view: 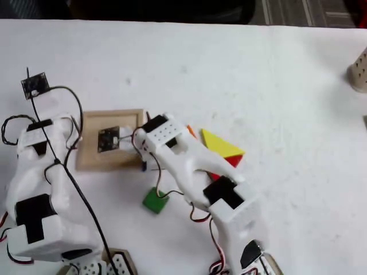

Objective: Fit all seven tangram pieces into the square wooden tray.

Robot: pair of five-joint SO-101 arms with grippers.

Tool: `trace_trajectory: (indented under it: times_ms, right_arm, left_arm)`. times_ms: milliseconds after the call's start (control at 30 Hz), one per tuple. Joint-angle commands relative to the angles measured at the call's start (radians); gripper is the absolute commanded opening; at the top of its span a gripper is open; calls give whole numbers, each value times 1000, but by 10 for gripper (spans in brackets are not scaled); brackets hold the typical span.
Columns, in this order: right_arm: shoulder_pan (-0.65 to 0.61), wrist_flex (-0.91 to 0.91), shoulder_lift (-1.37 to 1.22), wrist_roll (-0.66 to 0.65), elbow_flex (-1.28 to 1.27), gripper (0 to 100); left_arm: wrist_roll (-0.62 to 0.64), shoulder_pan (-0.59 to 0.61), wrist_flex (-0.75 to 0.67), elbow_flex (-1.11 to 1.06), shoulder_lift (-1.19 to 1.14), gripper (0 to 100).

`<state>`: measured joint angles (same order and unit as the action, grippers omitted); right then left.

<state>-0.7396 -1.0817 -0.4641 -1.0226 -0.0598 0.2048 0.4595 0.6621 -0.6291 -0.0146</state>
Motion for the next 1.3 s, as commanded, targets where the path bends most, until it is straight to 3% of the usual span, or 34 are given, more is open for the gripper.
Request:
trace_trajectory:
  times_ms: [0,200,367,433,533,733,1000,1267]
  right_arm:
    - [-7,4,8,12,9,149]
    - [-15,-4,16,12,17,175]
    - [-47,-16,7,-6,55,323]
    - [-59,-28,7,-81,77,366]
    - [-76,-51,5,-152,95,372]
    - [-91,-45,-50,-160,106,372]
    - [-79,-183,-170,-160,275,211]
    - [-19,-257,-176,-160,295,146]
  left_arm:
    - [-9,8,-32,54,4,28]
    - [-9,8,-32,54,4,28]
    - [-9,8,-32,57,4,28]
    - [-9,8,-32,57,4,28]
    - [-9,8,-32,58,2,28]
    - [-9,8,-34,60,2,28]
    - [-9,8,-34,60,2,28]
    - [-9,22,-34,58,2,28]
